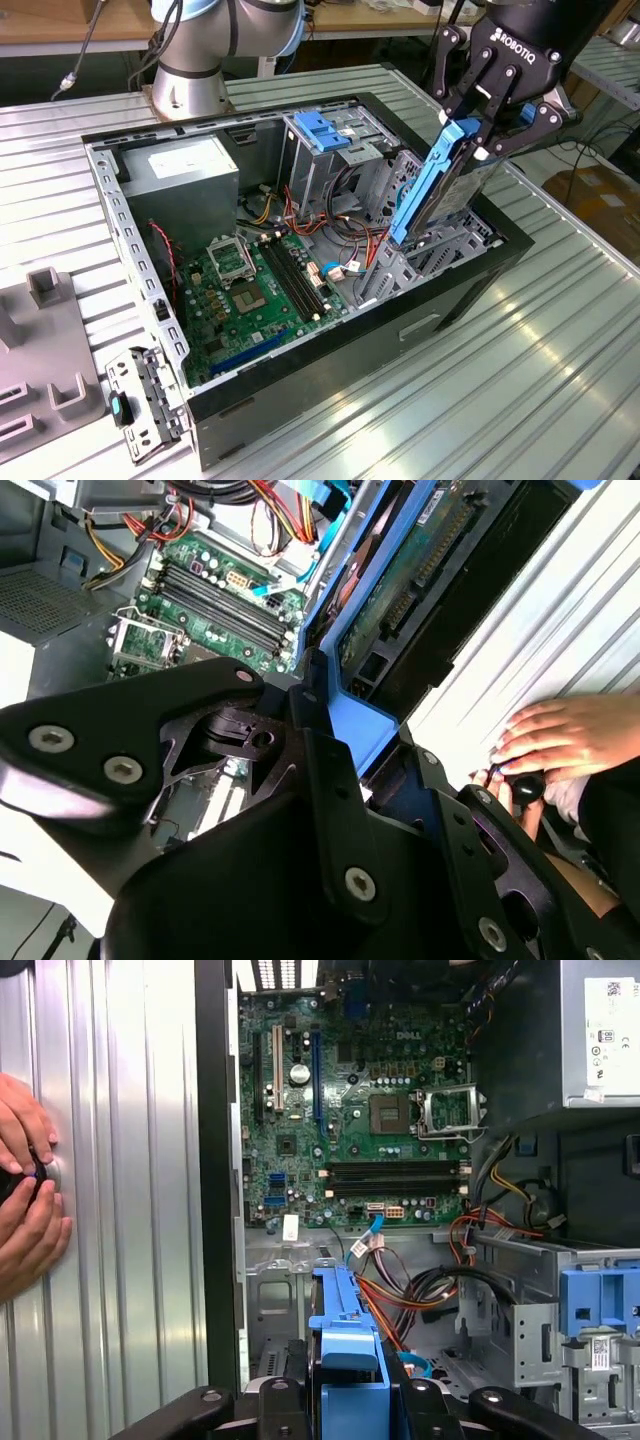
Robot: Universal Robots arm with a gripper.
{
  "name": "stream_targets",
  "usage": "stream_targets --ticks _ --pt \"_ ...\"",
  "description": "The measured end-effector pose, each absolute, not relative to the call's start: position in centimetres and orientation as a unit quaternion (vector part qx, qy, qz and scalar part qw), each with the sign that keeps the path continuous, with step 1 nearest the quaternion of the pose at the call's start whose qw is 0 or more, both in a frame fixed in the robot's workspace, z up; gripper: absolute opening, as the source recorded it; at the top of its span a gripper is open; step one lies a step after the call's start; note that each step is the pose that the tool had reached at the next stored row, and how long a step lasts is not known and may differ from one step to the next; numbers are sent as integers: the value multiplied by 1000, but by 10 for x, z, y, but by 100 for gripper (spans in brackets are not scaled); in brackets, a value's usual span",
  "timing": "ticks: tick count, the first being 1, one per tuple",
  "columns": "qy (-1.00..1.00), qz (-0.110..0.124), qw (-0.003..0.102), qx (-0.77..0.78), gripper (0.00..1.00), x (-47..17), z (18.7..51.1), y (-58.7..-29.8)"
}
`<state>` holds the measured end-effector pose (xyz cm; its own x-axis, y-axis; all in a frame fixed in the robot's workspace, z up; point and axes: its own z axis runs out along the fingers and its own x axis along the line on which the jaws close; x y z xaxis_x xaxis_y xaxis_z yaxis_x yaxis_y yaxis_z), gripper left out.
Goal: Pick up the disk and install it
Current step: 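Insert the disk into the insertion slot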
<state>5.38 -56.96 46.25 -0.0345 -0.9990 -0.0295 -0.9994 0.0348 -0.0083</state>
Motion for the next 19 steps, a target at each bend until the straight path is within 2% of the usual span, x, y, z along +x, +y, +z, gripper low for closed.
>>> stream_targets --ticks 3,19 --pt "720 11 9 -694 37 60 460 -570" --pt "721 12 8 -693 37 63 448 -570"
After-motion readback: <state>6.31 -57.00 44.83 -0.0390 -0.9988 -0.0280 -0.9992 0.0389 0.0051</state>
